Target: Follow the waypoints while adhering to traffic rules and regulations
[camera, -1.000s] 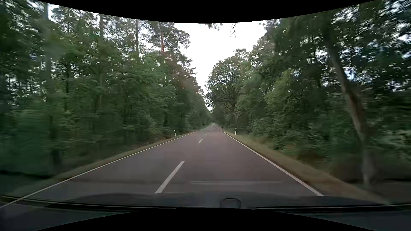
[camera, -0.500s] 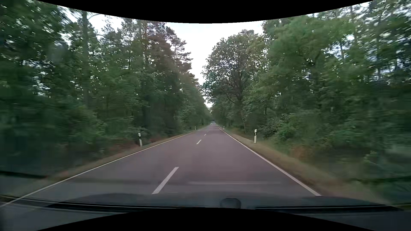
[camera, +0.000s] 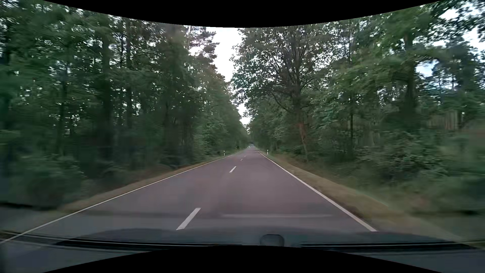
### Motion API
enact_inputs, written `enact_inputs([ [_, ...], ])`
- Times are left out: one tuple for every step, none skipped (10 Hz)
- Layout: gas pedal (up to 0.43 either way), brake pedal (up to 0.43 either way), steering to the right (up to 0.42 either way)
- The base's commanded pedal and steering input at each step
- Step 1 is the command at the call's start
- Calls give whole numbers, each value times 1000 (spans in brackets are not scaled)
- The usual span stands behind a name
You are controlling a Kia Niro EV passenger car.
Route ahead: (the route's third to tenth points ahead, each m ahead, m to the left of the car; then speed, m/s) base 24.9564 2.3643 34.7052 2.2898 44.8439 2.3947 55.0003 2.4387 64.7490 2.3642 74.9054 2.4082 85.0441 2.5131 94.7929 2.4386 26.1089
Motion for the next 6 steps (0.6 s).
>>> enact_inputs([
  [28, 0, -3],
  [28, 0, -3],
  [28, 0, -3],
  [47, 0, -3],
  [79, 0, -3],
  [79, 0, -3],
])
